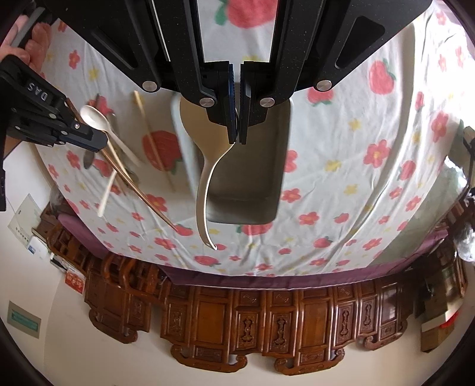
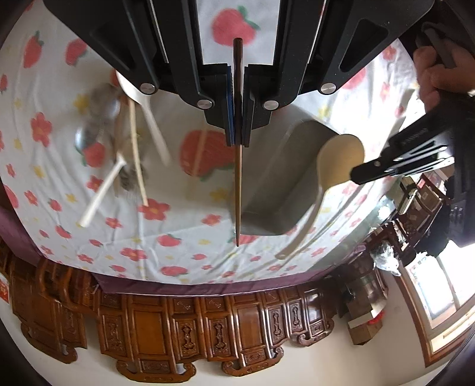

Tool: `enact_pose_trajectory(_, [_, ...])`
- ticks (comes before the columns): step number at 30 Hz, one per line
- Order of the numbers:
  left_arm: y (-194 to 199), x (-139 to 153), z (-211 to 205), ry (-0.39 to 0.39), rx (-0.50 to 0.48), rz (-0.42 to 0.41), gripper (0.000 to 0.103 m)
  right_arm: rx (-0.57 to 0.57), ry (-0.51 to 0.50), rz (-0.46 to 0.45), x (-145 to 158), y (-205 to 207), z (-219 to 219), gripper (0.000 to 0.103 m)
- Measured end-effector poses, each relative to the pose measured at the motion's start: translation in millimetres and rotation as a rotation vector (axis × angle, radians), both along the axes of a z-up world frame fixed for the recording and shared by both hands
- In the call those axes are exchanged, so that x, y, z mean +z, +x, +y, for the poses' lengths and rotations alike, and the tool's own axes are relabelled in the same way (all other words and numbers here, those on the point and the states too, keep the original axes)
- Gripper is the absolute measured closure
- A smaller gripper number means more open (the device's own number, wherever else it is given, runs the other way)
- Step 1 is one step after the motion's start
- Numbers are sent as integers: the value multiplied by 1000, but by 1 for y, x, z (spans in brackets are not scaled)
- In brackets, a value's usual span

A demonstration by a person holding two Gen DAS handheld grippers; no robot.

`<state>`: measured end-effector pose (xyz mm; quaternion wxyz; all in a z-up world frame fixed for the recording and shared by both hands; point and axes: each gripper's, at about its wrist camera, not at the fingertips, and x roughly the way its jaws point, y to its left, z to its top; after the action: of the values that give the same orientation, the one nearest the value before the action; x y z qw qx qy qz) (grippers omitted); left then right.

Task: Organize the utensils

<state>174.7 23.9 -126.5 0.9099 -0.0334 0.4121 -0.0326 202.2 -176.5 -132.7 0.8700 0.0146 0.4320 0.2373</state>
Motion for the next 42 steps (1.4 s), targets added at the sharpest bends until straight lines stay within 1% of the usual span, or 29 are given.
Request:
enact_pose_trajectory(5, [9, -13, 14, -12, 8, 10, 102, 25, -23, -8, 1, 9, 26, 97])
enact_pose_trajectory(6, [10, -16, 17, -24, 10, 18, 102, 29, -27, -10, 1, 12, 31, 97])
enact_pose_trajectory(13, [15, -24, 26, -47, 13, 30, 102, 32, -31, -12, 2, 24, 49, 97])
enact_pose_trajectory(19, [24, -33, 31, -118, 3, 70, 100, 38, -48, -8, -3, 27, 65, 97])
enact_pose_trajectory(21, [22, -28, 31, -104, -1, 50, 99, 41, -52, -5, -5, 27, 71, 97])
enact_pose_trajectory(24, [20, -19, 34, -103, 0, 24, 92, 44, -57, 1, -8, 28, 80, 97])
enact_pose_trajectory(31, [20, -2, 62, -91, 31, -18, 92, 43, -81, 12, -17, 30, 103, 97])
enact_pose_trajectory(36, [21, 3, 81, -55, 54, -29, 92, 27, -107, 31, -25, 34, 115, 97])
enact_pose_trajectory(39, [21, 4, 88, -28, 58, -34, 92, 13, -127, 43, -31, 36, 120, 97])
enact_pose_trajectory(42, [22, 5, 91, -11, 54, -38, 92, -2, -123, 62, -35, 39, 121, 97])
